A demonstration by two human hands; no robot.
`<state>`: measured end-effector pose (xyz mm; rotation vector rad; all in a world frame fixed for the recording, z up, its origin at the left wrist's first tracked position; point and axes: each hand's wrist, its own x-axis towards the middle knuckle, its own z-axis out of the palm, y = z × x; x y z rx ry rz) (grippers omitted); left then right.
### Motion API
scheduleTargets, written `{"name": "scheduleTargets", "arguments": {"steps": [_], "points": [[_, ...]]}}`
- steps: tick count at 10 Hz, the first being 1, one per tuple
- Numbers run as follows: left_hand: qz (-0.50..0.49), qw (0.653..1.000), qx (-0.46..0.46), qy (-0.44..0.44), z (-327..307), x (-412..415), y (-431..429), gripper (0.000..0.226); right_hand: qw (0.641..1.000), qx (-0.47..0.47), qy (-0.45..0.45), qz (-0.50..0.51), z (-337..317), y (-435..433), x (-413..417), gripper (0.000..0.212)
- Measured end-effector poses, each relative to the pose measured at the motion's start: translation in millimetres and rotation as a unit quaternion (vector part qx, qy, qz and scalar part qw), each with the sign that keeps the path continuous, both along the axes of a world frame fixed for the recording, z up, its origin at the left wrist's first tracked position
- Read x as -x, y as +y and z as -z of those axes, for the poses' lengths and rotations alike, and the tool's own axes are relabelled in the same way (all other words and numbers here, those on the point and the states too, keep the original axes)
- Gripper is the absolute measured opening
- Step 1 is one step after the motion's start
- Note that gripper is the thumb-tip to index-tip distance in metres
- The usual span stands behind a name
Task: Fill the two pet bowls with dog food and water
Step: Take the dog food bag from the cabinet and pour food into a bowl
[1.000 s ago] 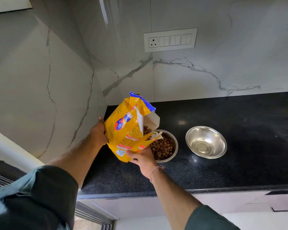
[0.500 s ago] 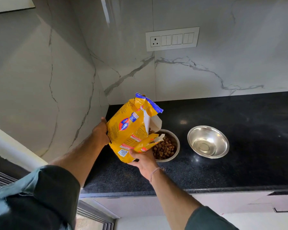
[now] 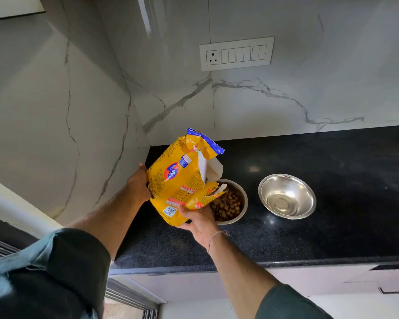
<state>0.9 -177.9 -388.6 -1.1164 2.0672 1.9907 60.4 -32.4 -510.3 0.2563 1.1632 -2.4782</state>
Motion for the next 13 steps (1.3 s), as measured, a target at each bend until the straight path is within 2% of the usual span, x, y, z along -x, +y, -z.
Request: {"name": "scheduleTargets", "arguments": {"steps": [1, 2, 3, 5, 6, 7, 8, 9, 10, 11, 12, 13], "points": [[0.022, 0.999, -0.016, -0.016, 0, 6, -2, 0.054, 1.0, -0.001, 0.002, 0.003, 2, 2, 2, 0.082], [0.01, 0.996, -0.086, -0.034, 19, 29, -19, 0.066, 1.0, 0.007, 0.007, -0.009, 0, 4, 3, 0.082], [0.019, 0.995, -0.091, -0.032, 32, 39, -28, 0.068, 1.0, -0.002, 0.013, -0.01, 1, 5, 4, 0.079], [0.021, 0.998, -0.058, -0.025, 6, 19, -8, 0.066, 1.0, 0.006, 0.013, -0.018, 2, 7, 6, 0.077], [0.018, 0.999, -0.034, -0.039, 2, 16, -5, 0.066, 1.0, 0.004, 0.013, -0.02, 4, 8, 7, 0.074], [0.064, 0.996, 0.058, -0.025, 3, 10, -1, 0.052, 1.0, 0.003, 0.019, -0.021, 5, 9, 10, 0.076], [0.083, 0.992, 0.096, -0.016, 4, 5, 0, 0.053, 1.0, 0.023, 0.006, -0.02, 8, 11, 11, 0.078], [0.135, 0.972, 0.192, -0.007, 29, 21, -21, 0.065, 0.999, 0.027, 0.004, -0.037, 16, 11, 15, 0.077], [0.167, 0.939, 0.3, -0.018, 26, 14, -24, 0.044, 0.999, 0.013, 0.017, -0.037, 15, 7, 14, 0.075], [0.193, 0.928, 0.317, -0.025, 29, 14, -30, 0.047, 0.999, 0.013, 0.018, -0.032, 18, 5, 15, 0.074], [0.217, 0.934, 0.279, -0.054, 37, 29, -43, 0.06, 0.999, 0.009, 0.014, -0.037, 16, 5, 13, 0.068], [0.187, 0.942, 0.274, -0.042, 41, 29, -47, 0.074, 0.999, 0.013, 0.013, -0.034, 16, 3, 12, 0.065]]}}
